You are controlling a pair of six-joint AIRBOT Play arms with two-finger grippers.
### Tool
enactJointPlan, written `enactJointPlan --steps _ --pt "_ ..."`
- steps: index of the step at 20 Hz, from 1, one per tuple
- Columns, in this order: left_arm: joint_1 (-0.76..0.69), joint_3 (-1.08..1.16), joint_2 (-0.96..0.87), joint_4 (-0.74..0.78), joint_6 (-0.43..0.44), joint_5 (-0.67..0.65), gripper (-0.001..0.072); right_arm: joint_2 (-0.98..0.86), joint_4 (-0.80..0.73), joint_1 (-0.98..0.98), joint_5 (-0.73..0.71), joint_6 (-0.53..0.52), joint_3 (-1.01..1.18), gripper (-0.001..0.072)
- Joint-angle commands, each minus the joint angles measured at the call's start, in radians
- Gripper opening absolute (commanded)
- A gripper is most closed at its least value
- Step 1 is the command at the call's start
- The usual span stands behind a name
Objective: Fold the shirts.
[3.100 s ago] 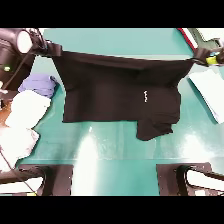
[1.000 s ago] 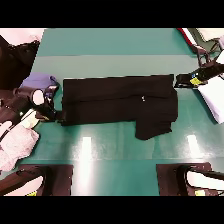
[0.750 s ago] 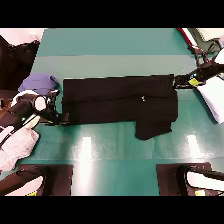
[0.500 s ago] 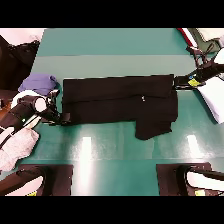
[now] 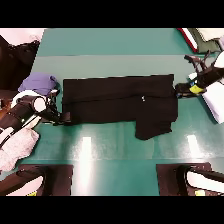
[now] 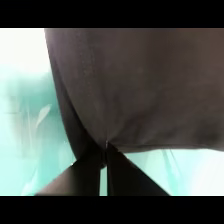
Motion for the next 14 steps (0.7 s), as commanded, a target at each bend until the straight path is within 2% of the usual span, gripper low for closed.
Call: enactJointPlan --steps 1,3,4,5,6,9,14 --pt "0.000 0.022 0.050 0.014 0.003 -0.005 0.0031 0.109 0.003 -0.045 -0.007 -0.002 -0.207 0.0335" --pt "0.000 0.038 0.092 0.019 0.003 0.004 0.0031 0.189 0.003 -0.083 -0.029 -0.002 -0.370 0.0337" --pt "0.000 0.040 0.105 0.019 0.003 0.008 0.0031 0.218 0.007 -0.097 -0.040 -0.002 -0.439 0.0368" --pt "0.000 0.039 0.110 0.019 0.003 0.008 0.0032 0.241 0.032 -0.105 -0.055 -0.006 -0.505 0.0466" --pt "0.000 0.039 0.111 0.019 0.003 0.006 0.0032 0.256 0.061 -0.116 -0.077 -0.011 -0.558 0.0502" --pt "0.000 0.039 0.110 0.018 0.003 -0.015 0.0032 0.266 0.125 -0.128 -0.182 -0.011 -0.663 0.0500" --pt "0.000 0.039 0.111 0.017 0.003 -0.045 0.0032 0.219 0.212 -0.126 -0.305 -0.013 -0.682 0.0445"
